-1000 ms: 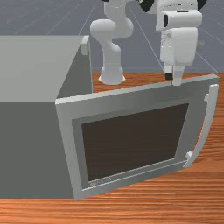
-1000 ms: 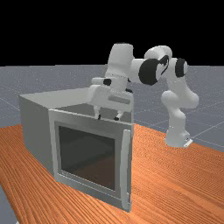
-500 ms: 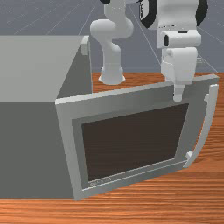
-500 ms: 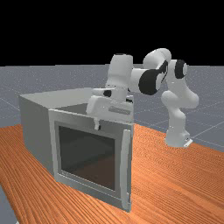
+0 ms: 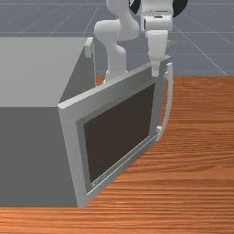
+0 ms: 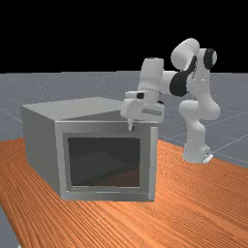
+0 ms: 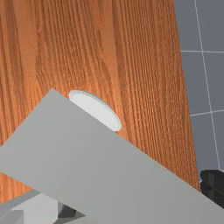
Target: Close the microwave
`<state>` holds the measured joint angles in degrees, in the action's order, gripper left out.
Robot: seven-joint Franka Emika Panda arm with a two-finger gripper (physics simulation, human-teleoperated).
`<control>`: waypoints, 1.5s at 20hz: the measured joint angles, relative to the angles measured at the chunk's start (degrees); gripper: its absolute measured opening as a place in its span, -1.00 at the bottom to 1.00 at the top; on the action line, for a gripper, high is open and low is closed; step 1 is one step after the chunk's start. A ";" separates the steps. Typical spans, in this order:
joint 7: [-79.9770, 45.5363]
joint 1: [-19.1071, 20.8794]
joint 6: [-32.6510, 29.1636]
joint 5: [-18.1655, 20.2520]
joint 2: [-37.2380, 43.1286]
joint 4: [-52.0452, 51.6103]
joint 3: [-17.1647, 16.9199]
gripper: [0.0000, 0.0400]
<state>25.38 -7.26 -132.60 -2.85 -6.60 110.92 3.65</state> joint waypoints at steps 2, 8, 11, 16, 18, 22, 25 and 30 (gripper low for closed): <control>0.15 1.31 0.25 -0.96 8.54 9.36 -0.29 1.00; 0.56 -0.71 2.50 -2.27 34.87 33.76 0.09 1.00; -15.78 1.04 0.72 -4.08 33.98 32.58 8.24 1.00; -19.74 -0.36 0.33 -6.93 22.99 22.18 12.86 1.00; -17.65 0.32 0.73 -9.76 16.61 15.56 12.49 1.00; -13.50 1.16 10.14 -8.29 1.12 -2.91 11.58 1.00; -15.54 1.54 2.73 -10.36 -1.01 2.13 11.31 1.00; -3.38 3.90 -8.87 -8.82 0.14 10.70 10.34 1.00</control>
<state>22.00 -3.36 -141.47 -11.66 -6.46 121.62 13.99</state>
